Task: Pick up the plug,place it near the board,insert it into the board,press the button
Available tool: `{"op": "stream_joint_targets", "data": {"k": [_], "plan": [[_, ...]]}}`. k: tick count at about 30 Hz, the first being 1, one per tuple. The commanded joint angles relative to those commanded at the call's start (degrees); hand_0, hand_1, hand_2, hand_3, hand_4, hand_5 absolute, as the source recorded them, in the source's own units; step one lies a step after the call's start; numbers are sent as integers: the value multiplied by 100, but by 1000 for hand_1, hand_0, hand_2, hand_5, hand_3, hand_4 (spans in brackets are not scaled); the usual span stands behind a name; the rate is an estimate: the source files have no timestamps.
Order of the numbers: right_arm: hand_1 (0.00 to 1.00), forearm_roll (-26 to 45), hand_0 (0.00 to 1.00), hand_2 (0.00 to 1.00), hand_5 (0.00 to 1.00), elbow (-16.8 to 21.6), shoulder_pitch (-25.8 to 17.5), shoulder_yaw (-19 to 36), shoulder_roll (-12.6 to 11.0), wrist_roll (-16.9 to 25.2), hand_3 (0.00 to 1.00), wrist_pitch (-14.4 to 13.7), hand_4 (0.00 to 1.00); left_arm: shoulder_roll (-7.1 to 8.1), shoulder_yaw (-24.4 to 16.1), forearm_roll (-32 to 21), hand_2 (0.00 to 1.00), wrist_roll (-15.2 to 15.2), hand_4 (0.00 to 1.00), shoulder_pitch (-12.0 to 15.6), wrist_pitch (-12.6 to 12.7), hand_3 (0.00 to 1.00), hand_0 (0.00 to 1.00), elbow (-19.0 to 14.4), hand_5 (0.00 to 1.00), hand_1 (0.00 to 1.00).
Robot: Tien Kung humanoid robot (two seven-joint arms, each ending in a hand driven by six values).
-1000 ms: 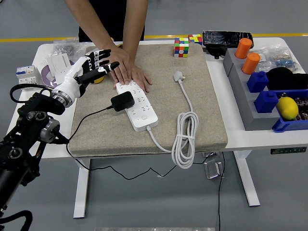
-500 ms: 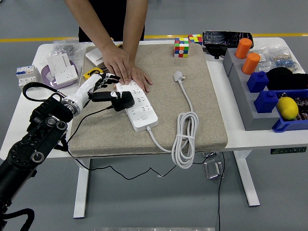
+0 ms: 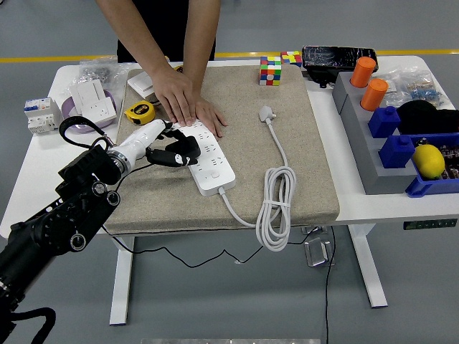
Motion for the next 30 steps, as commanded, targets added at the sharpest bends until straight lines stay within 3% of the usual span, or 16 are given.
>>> {"op": "stream_joint_targets", "data": {"k": [2, 3, 9, 21, 26, 27, 30], "plan": [[806, -2, 887, 772, 998, 0, 0, 4, 2, 0, 807, 1, 998, -21, -2, 1, 734, -6, 998, -21, 0, 755, 735, 38, 378, 779], [806, -5, 887, 772, 998, 0, 3, 6, 3, -1, 807, 1, 998, -35, -25, -7, 811, -16, 998, -26, 16, 877, 760, 54, 467, 833], [806, 3, 887, 772, 998, -2, 3, 4, 4, -1, 807, 0, 998, -29, -71, -66, 808, -47, 998, -32, 63, 899, 760, 34, 437, 835], [806, 19, 887, 771, 998, -9, 12, -6, 4, 4, 807, 1, 998, -45, -135, -9, 800, -62, 998, -41, 56, 886, 752, 63, 405, 820], [806, 30, 887, 771, 998, -11, 5, -23, 1, 5, 807, 1, 998, -54, -75, 282, 800, -65, 998, -94, 104, 886, 752, 241, 405, 820], [806, 31, 887, 771, 998, -11, 5, -25, 0, 6, 807, 1, 998, -55, -64, 352, 753, -67, 998, -103, 116, 824, 719, 276, 420, 769], [806, 33, 887, 771, 998, -11, 6, -25, -2, 8, 807, 2, 998, -61, -16, 533, 753, -85, 998, -122, 199, 824, 719, 377, 420, 769]]}}
